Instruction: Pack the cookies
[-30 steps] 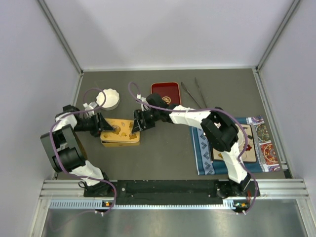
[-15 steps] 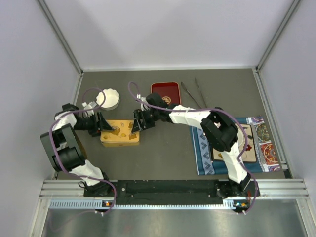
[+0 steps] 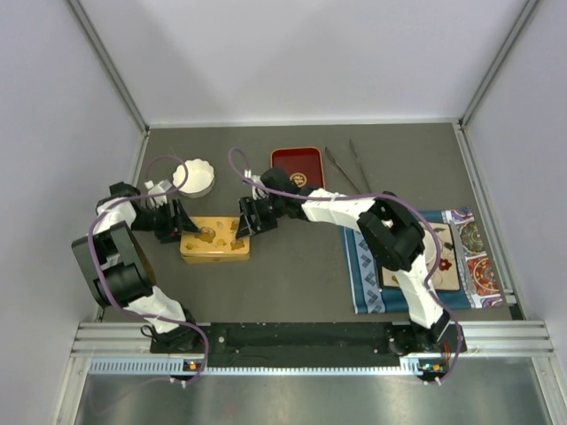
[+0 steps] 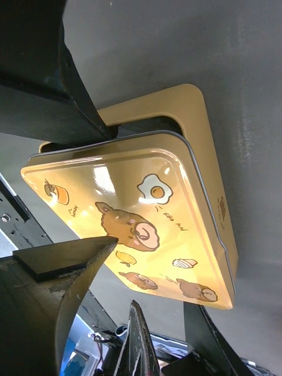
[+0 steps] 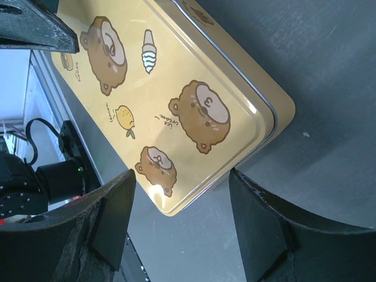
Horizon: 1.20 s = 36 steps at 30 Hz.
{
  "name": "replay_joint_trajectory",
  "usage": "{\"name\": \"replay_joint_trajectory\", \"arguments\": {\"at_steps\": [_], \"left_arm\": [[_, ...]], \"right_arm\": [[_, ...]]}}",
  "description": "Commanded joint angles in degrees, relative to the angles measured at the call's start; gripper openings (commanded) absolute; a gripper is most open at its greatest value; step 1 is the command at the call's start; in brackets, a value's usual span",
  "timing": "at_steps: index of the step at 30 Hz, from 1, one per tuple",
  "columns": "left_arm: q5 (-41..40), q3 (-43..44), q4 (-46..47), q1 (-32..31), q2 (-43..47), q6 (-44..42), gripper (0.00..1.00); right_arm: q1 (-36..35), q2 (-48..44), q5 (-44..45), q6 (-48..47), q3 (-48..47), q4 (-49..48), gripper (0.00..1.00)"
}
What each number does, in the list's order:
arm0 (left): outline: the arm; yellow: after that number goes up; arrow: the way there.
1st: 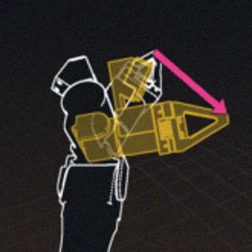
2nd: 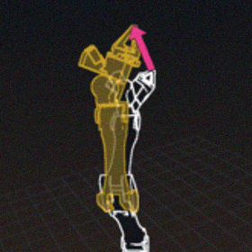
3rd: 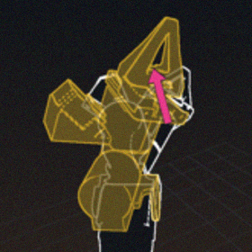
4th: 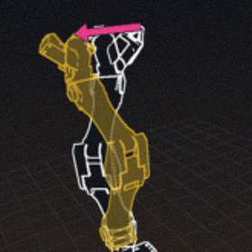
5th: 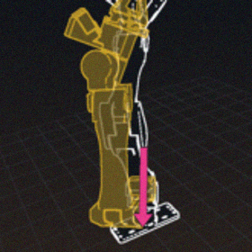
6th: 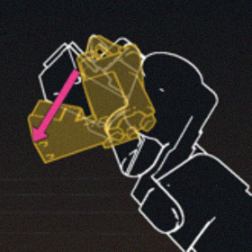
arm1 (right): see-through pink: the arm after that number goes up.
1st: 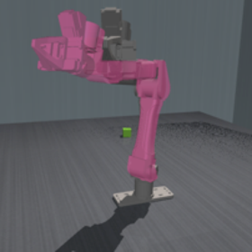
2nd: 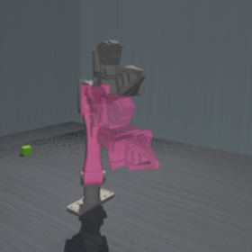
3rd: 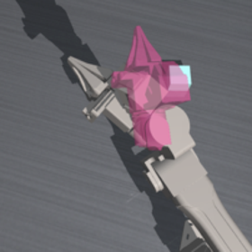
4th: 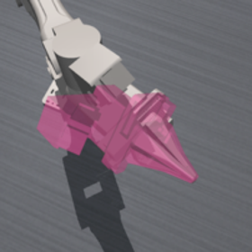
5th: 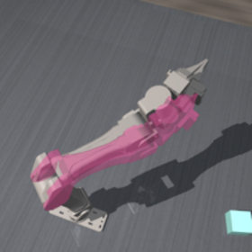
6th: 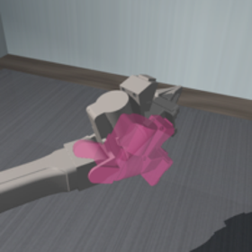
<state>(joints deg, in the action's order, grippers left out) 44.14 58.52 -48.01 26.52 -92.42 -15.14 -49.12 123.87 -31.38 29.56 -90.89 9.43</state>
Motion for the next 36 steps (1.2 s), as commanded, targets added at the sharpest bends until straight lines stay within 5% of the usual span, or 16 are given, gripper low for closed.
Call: {"name": "replay_joint_trajectory", "arguments": {"at_steps": [1, 36], "left_arm": [[-0.90, 2.12, 0.99, 0.28, 0.40, -1.21, 0.66], [-5.82, 3.62, -1.30, 1.78, 4.35, -4.37, 0.66]], "right_arm": [[-0.62, 0.58, -0.62, -0.91, -2.62, -1.61, 0.65], [-0.89, 0.93, -0.70, -0.82, -3.42, -1.08, 0.64]]}}
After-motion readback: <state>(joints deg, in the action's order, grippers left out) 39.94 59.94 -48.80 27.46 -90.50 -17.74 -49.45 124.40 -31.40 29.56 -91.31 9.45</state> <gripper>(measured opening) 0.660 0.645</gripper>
